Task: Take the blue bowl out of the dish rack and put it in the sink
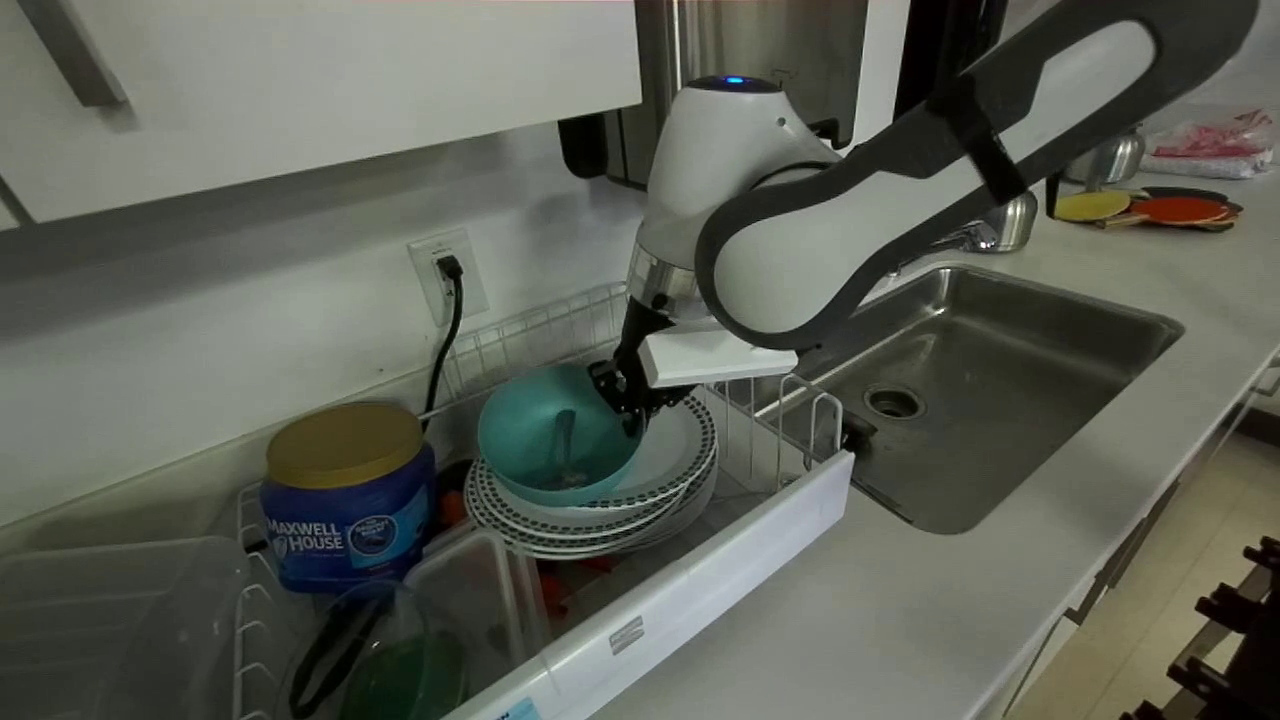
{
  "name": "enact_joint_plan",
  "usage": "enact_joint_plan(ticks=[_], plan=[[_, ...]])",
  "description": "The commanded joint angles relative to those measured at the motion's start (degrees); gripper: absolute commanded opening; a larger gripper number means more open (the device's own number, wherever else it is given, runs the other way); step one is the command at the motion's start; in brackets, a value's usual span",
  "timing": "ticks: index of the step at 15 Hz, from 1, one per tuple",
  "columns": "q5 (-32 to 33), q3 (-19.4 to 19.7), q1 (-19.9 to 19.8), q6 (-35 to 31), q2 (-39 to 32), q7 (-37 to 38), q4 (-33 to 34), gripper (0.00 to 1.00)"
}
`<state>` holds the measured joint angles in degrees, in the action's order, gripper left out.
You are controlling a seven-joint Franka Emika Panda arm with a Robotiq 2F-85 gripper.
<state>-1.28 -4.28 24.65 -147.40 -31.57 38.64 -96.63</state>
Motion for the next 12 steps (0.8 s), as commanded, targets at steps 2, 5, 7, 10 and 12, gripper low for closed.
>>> enact_joint_plan(ticks=[2,5,7,10,12], plan=[[1.16,0.82,1.17,0.72,2.18,1.83,-0.18,0.0],[1.4,1.47,1.19,-0.48,4.52,2.72,-2.32,0.01],[1.7,2.11,1.24,-1.09,5.91,3.5,-3.45,0.01],[3.18,3.19,1.4,-0.79,8.57,6.08,-5.55,0.01],[4.7,3.46,1.28,-0.53,10.73,8.03,-7.41,0.01]])
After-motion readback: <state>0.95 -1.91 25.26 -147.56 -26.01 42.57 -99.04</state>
